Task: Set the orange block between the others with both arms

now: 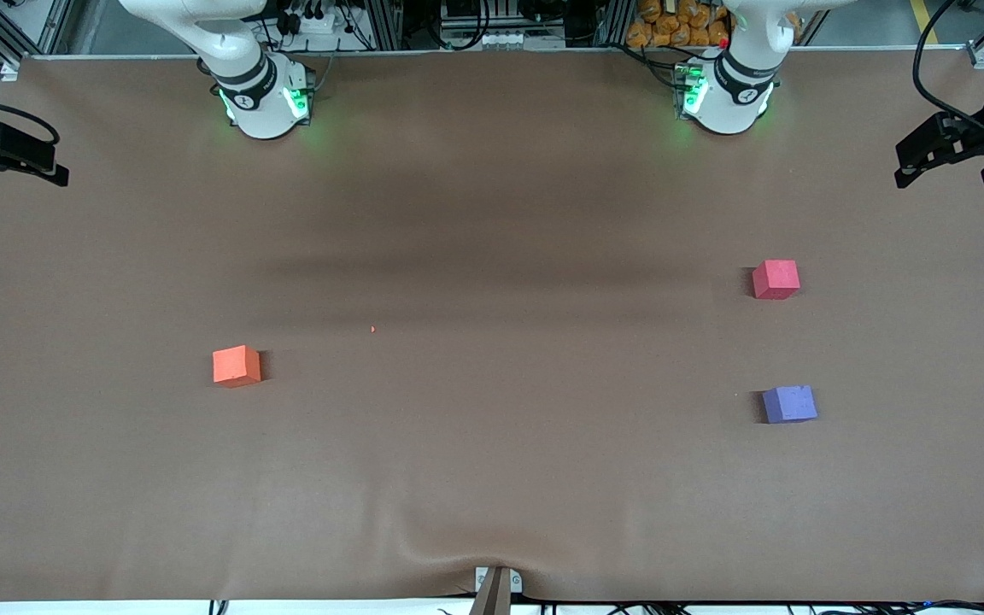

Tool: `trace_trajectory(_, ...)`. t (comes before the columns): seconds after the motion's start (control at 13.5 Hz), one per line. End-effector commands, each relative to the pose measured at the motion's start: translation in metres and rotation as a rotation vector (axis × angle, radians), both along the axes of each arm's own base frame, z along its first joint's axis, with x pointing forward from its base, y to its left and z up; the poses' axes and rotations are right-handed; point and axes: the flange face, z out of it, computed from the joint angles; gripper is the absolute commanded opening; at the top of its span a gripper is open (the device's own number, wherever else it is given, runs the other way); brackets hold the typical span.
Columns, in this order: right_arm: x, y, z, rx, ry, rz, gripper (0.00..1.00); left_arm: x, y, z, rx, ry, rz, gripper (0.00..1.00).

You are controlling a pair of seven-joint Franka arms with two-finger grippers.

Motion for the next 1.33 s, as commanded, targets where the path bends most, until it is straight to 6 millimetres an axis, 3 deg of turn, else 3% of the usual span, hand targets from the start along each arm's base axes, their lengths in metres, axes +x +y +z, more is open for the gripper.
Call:
trace_trajectory(0.0, 0.0, 0.004, 0.003, -0.015, -0.006, -0.008, 1.0, 0.003, -0.001, 0.005, -0.019, -0.003, -0.018, 1.0)
trace_trajectory(0.37, 0.003, 0.004, 0.0, -0.006, -0.008, -0.009, 1.0, 0.007, 0.003, -0.001, -0.022, 0.008, -0.013, 1.0)
trace_trajectory(0.52, 0.021, 0.009, -0.014, -0.004, -0.045, -0.004, 1.0, 0.007, 0.003, 0.001, -0.02, 0.005, -0.009, 1.0)
trace_trajectory(0.67, 0.05, 0.013, -0.05, -0.006, -0.043, -0.002, 1.0, 0.005, 0.005, 0.002, -0.02, 0.003, -0.009, 1.0)
trace_trajectory(0.89, 0.089, 0.019, -0.132, -0.012, -0.013, 0.001, 1.0, 0.005, 0.007, 0.003, -0.018, 0.0, -0.004, 1.0)
trace_trajectory(1.26, 0.112, 0.019, -0.27, -0.023, 0.03, -0.008, 1.0, 0.005, 0.007, -0.002, -0.017, 0.012, -0.004, 1.0)
